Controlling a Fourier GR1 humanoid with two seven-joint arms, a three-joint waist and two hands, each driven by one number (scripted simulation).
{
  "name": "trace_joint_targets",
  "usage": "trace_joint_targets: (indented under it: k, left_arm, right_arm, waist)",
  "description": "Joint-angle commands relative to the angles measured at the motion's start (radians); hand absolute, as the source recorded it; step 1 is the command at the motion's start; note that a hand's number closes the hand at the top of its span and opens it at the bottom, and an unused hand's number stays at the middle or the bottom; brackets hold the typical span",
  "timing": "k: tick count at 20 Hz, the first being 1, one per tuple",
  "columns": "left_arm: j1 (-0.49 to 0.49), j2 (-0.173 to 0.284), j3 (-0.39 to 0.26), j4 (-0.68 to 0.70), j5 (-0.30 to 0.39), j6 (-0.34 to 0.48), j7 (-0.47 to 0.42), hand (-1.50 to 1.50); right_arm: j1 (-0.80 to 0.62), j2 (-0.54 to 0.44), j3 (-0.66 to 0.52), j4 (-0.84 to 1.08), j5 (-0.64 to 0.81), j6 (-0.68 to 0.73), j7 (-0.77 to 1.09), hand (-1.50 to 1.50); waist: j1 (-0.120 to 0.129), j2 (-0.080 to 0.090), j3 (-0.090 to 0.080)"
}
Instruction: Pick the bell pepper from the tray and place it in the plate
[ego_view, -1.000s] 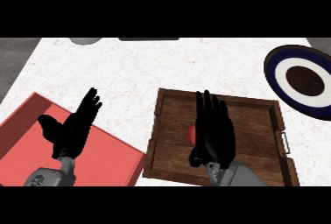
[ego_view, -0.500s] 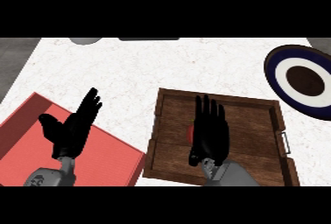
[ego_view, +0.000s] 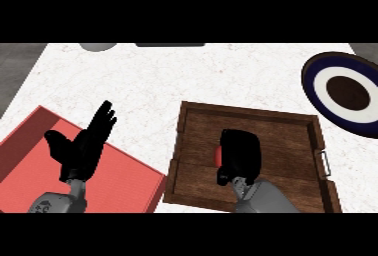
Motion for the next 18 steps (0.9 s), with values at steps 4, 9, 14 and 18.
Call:
trace_joint_targets:
  k: [4, 9, 14, 18]
  left_arm:
    - [0.084, -0.027, -0.027, 0.1, 0.004, -0.024, 0.026, 0.0]
    - [0.059, -0.025, -0.022, 0.106, -0.009, -0.026, 0.013, 0.0]
    - [0.079, -0.03, -0.037, 0.066, -0.003, -0.031, 0.036, 0.0]
    - [0.048, -0.038, -0.028, 0.078, -0.006, -0.021, 0.053, 0.0]
  right_arm:
    - [-0.059, -0.003, 0.003, 0.081, 0.064, -0.014, -0.018, 1.5]
    - [-0.155, 0.077, -0.172, 0.175, 0.099, -0.25, 0.053, 1.5]
    - [-0.261, 0.063, -0.281, 0.171, 0.201, -0.534, 0.062, 1.5]
    - [-0.341, 0.046, -0.318, 0.223, 0.342, -0.669, 0.095, 1.5]
  waist:
    - [0.009, 0.021, -0.016]
    - [0.023, 0.035, -0.014]
    - [0.037, 0.032, -0.013]
    - [0.027, 0.03, -0.015]
